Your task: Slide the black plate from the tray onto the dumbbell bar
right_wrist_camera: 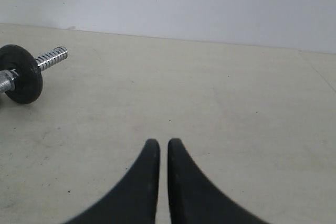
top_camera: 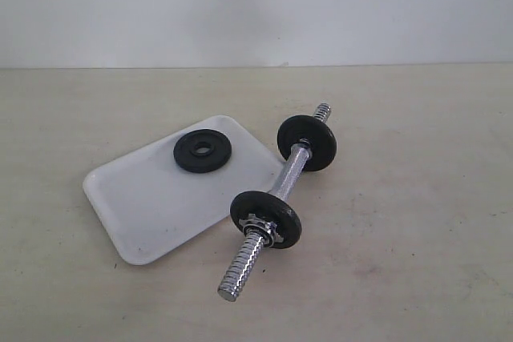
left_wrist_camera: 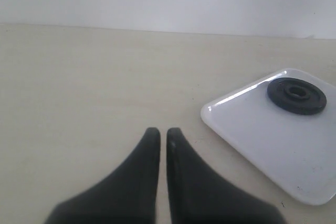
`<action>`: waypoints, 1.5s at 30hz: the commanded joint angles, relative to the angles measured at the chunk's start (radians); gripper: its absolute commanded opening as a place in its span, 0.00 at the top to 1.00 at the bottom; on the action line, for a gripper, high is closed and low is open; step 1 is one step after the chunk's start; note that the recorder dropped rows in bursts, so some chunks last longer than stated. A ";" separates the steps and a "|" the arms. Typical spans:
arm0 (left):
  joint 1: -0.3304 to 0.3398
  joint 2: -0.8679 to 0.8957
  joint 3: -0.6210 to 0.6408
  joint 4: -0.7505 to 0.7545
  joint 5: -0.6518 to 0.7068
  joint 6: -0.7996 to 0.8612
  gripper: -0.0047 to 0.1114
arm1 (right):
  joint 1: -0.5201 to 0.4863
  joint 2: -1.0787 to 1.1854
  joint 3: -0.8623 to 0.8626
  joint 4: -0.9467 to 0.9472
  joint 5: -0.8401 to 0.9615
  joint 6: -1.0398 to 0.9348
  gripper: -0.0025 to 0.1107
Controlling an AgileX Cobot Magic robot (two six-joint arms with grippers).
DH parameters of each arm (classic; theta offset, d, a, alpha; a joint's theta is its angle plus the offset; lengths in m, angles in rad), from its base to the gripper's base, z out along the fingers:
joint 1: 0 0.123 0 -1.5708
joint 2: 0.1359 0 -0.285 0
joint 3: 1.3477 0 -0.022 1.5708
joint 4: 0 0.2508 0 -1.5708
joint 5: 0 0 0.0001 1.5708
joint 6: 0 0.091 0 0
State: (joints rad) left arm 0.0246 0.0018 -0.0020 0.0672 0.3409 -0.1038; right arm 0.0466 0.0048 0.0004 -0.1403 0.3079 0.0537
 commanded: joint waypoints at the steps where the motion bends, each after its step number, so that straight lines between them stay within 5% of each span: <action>1: -0.005 -0.002 0.002 0.002 -0.003 -0.001 0.92 | 0.000 -0.005 0.000 0.002 -0.019 -0.004 0.94; 10: -0.005 -0.002 0.002 -0.027 -0.069 -0.031 0.92 | 0.000 -0.005 0.000 0.002 -0.023 -0.004 0.94; 21: -0.005 -0.002 -0.023 -0.052 -0.994 -0.445 0.92 | 0.000 -0.005 0.000 0.002 -0.023 -0.004 0.94; 26: -0.005 -0.002 -0.058 0.218 -1.365 -0.512 0.92 | 0.000 -0.005 0.000 0.002 -0.023 -0.004 0.94; 30: -0.005 -0.002 -0.208 0.532 -1.277 -0.645 0.92 | 0.000 -0.005 0.000 0.002 -0.023 -0.004 0.94; 37: -0.005 -0.002 -0.452 0.877 -0.754 -1.295 0.92 | 0.000 -0.005 0.000 0.002 -0.023 -0.004 0.94; 45: -0.005 0.042 -0.551 1.329 -0.734 -1.639 0.92 | 0.000 -0.005 0.000 0.002 -0.023 -0.004 0.94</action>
State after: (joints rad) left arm 0.0242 0.0115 -0.5335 1.2489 -0.3825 -1.6093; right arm 0.0466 0.0048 0.0004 -0.1403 0.3006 0.0537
